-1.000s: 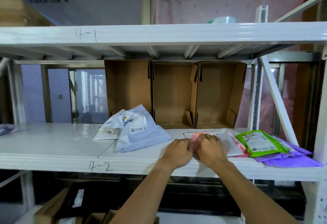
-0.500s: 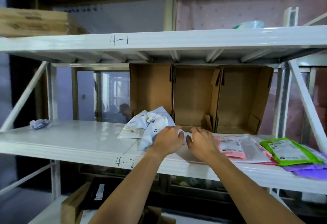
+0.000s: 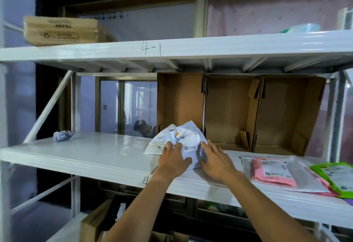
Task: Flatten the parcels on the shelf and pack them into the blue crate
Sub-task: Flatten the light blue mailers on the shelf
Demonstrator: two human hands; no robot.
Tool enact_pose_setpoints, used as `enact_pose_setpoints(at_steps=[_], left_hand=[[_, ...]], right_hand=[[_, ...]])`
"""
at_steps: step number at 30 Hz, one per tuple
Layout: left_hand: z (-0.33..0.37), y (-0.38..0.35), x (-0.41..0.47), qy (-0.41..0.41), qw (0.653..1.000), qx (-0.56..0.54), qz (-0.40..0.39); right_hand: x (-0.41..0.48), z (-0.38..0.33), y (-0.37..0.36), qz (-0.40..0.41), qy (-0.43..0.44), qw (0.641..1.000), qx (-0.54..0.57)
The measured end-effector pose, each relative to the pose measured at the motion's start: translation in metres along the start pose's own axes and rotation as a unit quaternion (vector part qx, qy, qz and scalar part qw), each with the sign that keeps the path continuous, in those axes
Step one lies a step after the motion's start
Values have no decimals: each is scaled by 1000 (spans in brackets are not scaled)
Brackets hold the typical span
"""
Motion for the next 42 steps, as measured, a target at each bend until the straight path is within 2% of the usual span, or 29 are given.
enact_pose_setpoints(at_steps=[4, 9, 15, 21, 28, 32, 35, 38, 42], left_hand=[[-6, -16, 3, 24, 998, -50, -35], [-3, -27, -3, -8, 998, -42, -35], [-7, -21, -4, -40, 990, -132, -15], [18, -22, -6, -74, 982, -171, 18], [71, -40, 1, -106, 982, -149, 41], [93, -63, 6, -57, 979, -192, -22], [100, -71, 12, -29, 967, -245, -68], [95, -78, 20, -12, 961, -250, -117], [84, -82, 24, -18, 942, -307, -133]], right_hand=[[4, 9, -22, -48, -13, 999, 20], [3, 14, -28, -26, -35, 998, 36], [-1, 11, -26, -24, -28, 999, 13], [-11, 13, -16, 83, -23, 995, 47], [-30, 25, -1, 169, -62, 981, 65], [-39, 33, 7, 191, -81, 978, -1], [-37, 41, 3, 162, -95, 982, 15], [-33, 42, -1, 141, -90, 986, 15], [-34, 38, -4, 135, -86, 987, -16]])
Point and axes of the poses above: each hand's wrist, its own x-axis towards the middle knuckle, its own y-axis out of the back of the hand, z = x × y, the point moved 4 cm from there along x, towards the middle knuckle, and after that the axes turned 6 degrees about -x, right-handed, at the moved point
